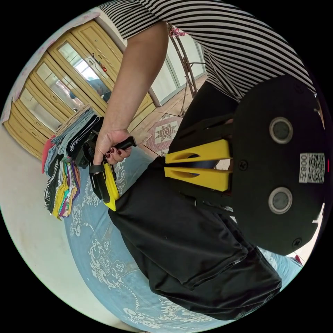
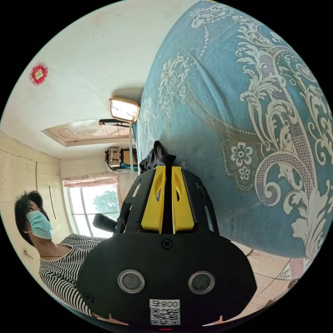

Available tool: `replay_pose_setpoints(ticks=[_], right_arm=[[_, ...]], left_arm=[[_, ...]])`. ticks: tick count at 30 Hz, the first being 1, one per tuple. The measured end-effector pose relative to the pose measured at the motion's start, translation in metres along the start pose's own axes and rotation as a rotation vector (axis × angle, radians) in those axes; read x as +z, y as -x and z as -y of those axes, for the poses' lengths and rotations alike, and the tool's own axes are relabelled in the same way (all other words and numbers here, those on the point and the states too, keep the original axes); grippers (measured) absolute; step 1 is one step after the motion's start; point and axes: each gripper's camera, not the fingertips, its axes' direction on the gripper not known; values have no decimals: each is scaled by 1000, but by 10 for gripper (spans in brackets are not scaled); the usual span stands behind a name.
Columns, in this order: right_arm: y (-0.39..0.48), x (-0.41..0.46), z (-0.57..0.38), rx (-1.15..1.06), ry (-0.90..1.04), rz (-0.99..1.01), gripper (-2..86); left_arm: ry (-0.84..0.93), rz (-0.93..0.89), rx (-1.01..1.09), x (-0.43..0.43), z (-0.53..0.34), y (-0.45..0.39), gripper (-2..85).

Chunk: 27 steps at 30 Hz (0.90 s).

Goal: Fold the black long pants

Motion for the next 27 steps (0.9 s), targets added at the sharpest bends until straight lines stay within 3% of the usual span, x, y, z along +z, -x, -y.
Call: replay_pose_setpoints(ticks=[17, 27], right_arm=[[40, 95, -10, -165, -61, 51, 28], [67, 221, 20, -294, -5, 111, 30]], left_arm=[[-374, -64, -168, -226, -75, 2, 21], [-647, -93, -313, -373, -153, 37, 21]])
